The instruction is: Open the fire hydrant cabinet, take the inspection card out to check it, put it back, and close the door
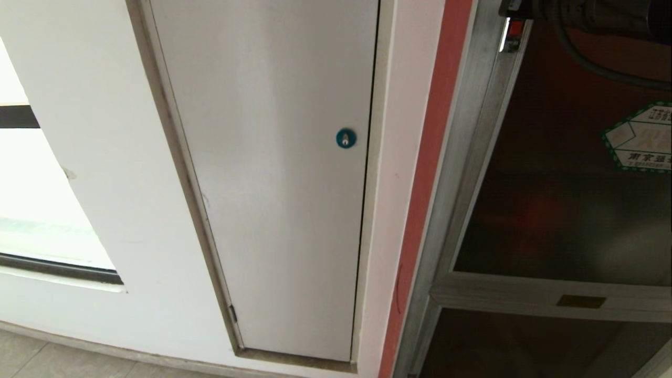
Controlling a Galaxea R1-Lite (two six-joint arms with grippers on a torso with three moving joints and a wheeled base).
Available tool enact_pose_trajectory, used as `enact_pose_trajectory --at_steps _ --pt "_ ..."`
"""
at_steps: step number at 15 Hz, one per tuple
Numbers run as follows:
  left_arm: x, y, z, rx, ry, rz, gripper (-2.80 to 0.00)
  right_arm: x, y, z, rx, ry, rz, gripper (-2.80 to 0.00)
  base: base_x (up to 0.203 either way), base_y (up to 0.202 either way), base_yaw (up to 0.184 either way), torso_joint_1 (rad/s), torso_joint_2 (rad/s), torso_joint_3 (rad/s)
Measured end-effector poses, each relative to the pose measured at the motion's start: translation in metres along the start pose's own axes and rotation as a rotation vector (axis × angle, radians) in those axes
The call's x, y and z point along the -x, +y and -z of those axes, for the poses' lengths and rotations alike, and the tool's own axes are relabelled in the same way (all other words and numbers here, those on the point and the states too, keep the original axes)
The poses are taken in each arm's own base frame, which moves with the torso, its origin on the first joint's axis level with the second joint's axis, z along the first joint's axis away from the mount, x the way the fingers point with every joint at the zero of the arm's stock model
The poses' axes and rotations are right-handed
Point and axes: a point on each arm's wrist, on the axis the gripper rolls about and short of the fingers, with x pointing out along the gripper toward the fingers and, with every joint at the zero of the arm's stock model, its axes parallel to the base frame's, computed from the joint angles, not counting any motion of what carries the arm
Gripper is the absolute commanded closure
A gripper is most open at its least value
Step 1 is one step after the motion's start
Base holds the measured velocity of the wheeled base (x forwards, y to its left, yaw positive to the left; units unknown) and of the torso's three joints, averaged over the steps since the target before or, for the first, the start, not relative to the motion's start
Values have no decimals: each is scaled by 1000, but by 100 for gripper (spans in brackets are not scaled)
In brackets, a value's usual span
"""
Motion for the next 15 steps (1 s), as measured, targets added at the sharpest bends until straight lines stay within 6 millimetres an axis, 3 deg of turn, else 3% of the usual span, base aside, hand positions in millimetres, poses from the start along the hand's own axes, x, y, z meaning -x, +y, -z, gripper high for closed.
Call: enact_pose_trajectory --at_steps 15 --pt "0 0 0 0 0 0 0 -3 -4 3 5 7 15 0 0 0 0 0 0 0"
